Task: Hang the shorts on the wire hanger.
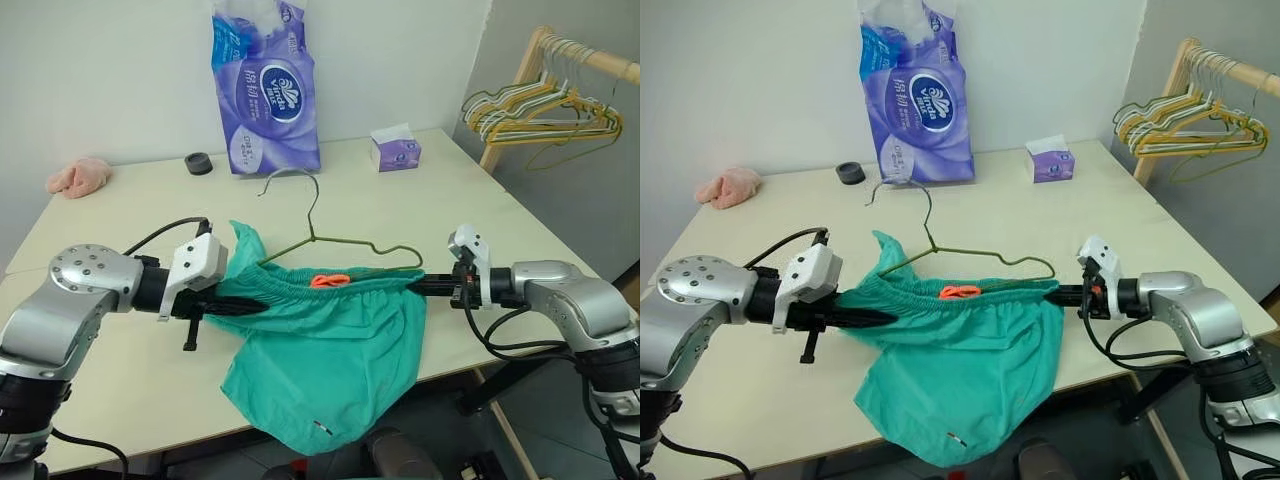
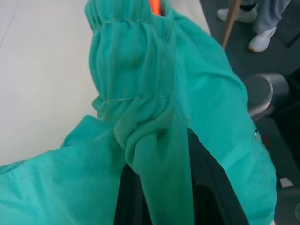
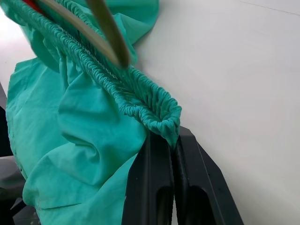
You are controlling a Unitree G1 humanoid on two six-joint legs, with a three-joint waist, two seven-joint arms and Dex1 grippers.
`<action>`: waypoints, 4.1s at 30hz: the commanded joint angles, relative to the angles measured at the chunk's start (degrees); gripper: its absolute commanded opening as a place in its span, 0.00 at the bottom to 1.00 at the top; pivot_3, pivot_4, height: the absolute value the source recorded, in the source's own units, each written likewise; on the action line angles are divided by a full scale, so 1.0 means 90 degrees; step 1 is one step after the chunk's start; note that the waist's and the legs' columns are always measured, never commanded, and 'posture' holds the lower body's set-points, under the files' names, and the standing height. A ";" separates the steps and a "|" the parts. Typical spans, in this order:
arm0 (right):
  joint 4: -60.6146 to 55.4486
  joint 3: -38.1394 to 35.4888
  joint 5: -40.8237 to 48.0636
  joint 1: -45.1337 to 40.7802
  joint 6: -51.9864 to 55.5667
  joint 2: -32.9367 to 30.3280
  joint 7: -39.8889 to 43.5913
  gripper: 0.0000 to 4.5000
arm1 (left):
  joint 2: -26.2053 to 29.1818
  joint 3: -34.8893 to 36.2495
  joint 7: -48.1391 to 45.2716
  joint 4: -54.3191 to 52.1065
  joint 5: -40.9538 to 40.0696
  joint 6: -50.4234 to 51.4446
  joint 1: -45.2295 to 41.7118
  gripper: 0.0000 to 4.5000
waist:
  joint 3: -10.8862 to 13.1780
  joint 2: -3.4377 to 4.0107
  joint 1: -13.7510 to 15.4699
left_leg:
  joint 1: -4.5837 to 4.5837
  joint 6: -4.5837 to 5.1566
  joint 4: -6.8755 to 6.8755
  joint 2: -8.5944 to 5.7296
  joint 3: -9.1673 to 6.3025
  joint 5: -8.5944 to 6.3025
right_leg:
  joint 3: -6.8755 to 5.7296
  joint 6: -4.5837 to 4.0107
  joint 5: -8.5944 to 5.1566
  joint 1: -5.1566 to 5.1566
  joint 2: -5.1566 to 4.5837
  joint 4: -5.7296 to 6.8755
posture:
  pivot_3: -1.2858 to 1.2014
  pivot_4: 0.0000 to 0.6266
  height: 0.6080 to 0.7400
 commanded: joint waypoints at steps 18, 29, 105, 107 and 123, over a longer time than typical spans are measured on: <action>-0.1084 0.0183 -0.0364 -0.0394 -0.0037 -0.0521 0.0168 0.01 | 0.0292 -0.0523 0.0252 0.1016 0.1579 -0.1334 -0.0192 0.00 | 0.0004 0.0007 -0.0019 | 0.0000 0.0000 0.0000 0.0001 0.0003 0.0000 | 0.0002 0.0005 -0.0003 -0.0002 -0.0001 0.0001 | 0.39 0.04 1.00; -0.1291 0.0965 -0.0686 -0.1295 -0.0266 0.0228 0.0239 0.01 | -0.0072 -0.0882 0.0520 0.1170 0.2014 -0.1459 -0.0522 0.00 | 0.0003 0.0005 -0.0044 | -0.0007 0.0000 -0.0002 0.0000 0.0001 0.0000 | 0.0001 -0.0006 0.0005 -0.0011 -0.0004 0.0001 | 0.39 0.04 1.00; -0.0280 0.1542 -0.2425 -0.1346 -0.1141 0.0346 0.1736 0.00 | -0.1006 -0.0244 0.0473 0.2796 0.1261 -0.1297 -0.0890 0.99 | -0.0013 0.0000 -0.0255 | -0.0008 -0.0002 0.0003 -0.0003 -0.0011 0.0000 | -0.0007 -0.0012 0.0010 -0.0013 -0.0008 0.0007 | 0.38 0.02 1.00; -0.0377 0.1539 -0.2393 -0.1319 -0.1091 0.0316 0.1738 0.00 | -0.1095 -0.0400 0.0472 0.2933 0.1481 -0.1637 -0.0933 0.99 | -0.0014 0.0000 -0.0260 | -0.0008 -0.0002 0.0003 -0.0003 -0.0010 0.0000 | -0.0006 -0.0012 0.0010 -0.0013 -0.0009 0.0007 | 0.38 0.02 1.00; -0.0790 0.1385 -0.2110 -0.1060 -0.0639 0.0040 0.1661 0.00 | -0.1812 -0.0242 0.1156 0.4022 0.1665 -0.2509 -0.1536 0.38 | -0.0014 -0.0001 -0.0277 | -0.0010 -0.0001 0.0002 -0.0003 -0.0010 0.0000 | -0.0007 -0.0012 0.0010 -0.0015 -0.0010 0.0008 | 0.37 0.05 1.00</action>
